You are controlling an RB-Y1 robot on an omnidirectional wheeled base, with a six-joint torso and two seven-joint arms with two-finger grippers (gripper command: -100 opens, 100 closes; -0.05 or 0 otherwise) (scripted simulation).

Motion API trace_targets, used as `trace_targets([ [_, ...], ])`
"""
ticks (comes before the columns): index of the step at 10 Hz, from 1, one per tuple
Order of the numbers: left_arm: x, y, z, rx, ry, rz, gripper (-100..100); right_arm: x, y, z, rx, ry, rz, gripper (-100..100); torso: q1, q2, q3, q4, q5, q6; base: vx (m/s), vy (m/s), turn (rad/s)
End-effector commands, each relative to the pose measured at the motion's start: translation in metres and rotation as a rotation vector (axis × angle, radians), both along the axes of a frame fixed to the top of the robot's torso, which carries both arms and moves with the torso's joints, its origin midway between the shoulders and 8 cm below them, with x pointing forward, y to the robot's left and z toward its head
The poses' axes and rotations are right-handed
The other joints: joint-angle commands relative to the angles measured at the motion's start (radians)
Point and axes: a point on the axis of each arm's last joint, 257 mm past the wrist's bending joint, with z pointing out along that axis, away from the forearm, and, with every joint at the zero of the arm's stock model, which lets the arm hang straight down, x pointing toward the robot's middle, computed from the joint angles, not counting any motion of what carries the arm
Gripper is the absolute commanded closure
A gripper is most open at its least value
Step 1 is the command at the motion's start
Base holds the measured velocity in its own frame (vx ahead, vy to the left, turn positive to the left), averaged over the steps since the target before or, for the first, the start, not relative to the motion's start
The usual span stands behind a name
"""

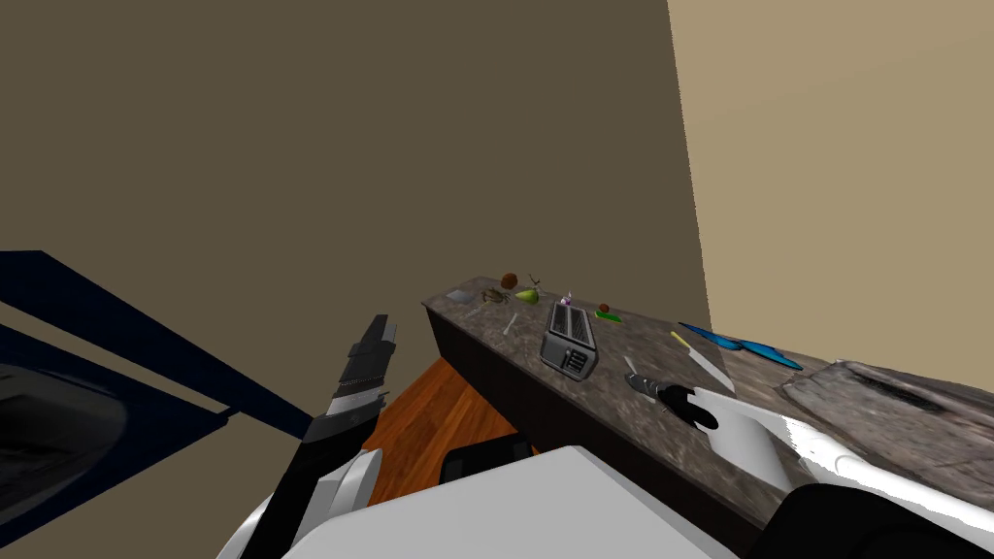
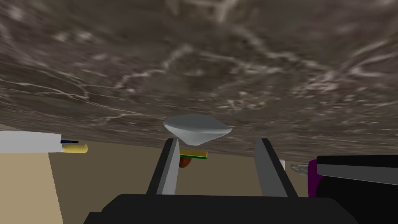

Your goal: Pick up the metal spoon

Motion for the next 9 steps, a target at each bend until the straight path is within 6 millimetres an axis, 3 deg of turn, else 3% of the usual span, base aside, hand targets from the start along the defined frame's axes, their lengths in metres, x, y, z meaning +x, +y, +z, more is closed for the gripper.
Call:
trace_targets([
  [1,0.000,0.000,0.000,0.000,0.000,0.000,0,0.000,0.000,0.000,0.000,0.000,0.000,100,0.000,0.000,0.000,0.000,0.000,0.000,-0.001,-0.001,-0.010],
  [4,0.000,0.000,0.000,0.000,0.000,0.000,0,0.000,-0.003,0.002,-0.006,-0.001,-0.004,100,0.000,-0.001,-0.001,-0.001,-0.004,-0.002,0.000,0.000,0.000],
  [5,0.000,0.000,0.000,0.000,0.000,0.000,0,0.000,-0.003,0.002,-0.007,-0.001,-0.004,0,0.000,-0.002,-0.001,-0.001,-0.004,-0.002,0.000,0.000,0.000],
  [6,0.000,0.000,0.000,0.000,0.000,0.000,0,0.006,0.003,0.009,-0.001,-0.002,0.011,100,0.000,-0.002,-0.001,-0.001,-0.004,-0.002,-0.025,0.016,-0.099],
  [8,0.000,0.000,0.000,0.000,0.000,0.000,0,0.007,0.003,0.011,-0.003,-0.002,0.015,100,0.002,0.002,0.001,-0.001,-0.003,-0.001,-0.044,0.022,-0.075],
  [9,0.000,0.000,0.000,0.000,0.000,0.000,0,0.007,0.004,0.012,-0.002,-0.002,0.015,0,0.001,0.001,0.000,-0.001,-0.004,-0.002,-0.005,0.003,0.000],
])
